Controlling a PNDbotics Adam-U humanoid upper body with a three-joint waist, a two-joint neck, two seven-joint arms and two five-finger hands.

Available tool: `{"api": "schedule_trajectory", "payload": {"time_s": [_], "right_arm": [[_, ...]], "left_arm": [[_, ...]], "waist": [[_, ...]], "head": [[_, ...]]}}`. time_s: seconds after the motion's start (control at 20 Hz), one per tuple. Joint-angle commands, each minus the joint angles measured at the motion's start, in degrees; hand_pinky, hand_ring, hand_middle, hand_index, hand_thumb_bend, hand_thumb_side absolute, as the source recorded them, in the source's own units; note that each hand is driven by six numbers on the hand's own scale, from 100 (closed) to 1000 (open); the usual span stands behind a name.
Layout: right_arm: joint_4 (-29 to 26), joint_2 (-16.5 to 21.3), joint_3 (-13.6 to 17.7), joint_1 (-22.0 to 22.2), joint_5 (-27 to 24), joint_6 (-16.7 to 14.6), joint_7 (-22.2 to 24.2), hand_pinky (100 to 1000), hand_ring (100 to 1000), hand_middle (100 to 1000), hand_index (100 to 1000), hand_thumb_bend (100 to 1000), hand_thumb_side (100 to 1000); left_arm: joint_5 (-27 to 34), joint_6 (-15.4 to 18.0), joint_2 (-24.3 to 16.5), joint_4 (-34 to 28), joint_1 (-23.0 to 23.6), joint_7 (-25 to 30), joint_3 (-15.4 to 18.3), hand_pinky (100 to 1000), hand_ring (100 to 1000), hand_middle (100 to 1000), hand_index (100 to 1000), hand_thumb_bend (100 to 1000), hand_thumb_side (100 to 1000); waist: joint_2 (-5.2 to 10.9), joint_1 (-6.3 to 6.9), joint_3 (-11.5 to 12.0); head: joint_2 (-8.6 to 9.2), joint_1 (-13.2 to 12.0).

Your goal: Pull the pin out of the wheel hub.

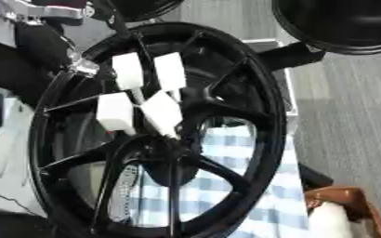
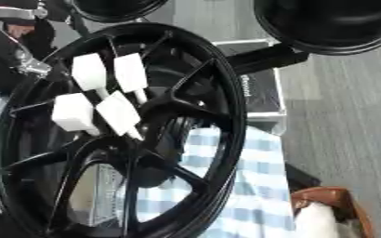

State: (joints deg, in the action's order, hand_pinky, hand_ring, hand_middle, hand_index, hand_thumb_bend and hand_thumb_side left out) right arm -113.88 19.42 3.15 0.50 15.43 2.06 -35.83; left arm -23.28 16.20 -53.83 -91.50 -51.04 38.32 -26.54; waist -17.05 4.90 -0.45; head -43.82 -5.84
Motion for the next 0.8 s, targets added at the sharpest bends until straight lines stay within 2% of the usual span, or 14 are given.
{"api": "schedule_trajectory", "payload": {"time_s": [0.05,0.45,0.8], "right_arm": [[-0.71,0.57,0.14,-0.36,-0.27,0.1,0.0,695,542,426,757,100,595],[-0.71,0.62,0.19,-0.46,-0.6,0.21,-0.21,695,542,426,757,100,600],[-0.71,0.43,0.19,-0.49,-0.74,0.15,-0.26,694,540,425,757,100,607]], "left_arm": [[-0.04,0.09,-0.97,0.06,-1.24,0.96,0.23,857,807,749,869,558,927],[-0.81,-0.29,-0.08,0.9,-1.89,2.87,-0.28,856,809,748,863,610,961],[-5.79,-1.94,1.08,2.23,-2.47,2.4,-1.27,825,772,679,822,663,945]], "waist": [[0.93,-0.06,0.01],[1.09,0.11,-0.03],[1.02,0.09,-0.41]], "head": [[-0.3,-0.27],[-0.3,-0.59],[-0.3,-0.81]]}}
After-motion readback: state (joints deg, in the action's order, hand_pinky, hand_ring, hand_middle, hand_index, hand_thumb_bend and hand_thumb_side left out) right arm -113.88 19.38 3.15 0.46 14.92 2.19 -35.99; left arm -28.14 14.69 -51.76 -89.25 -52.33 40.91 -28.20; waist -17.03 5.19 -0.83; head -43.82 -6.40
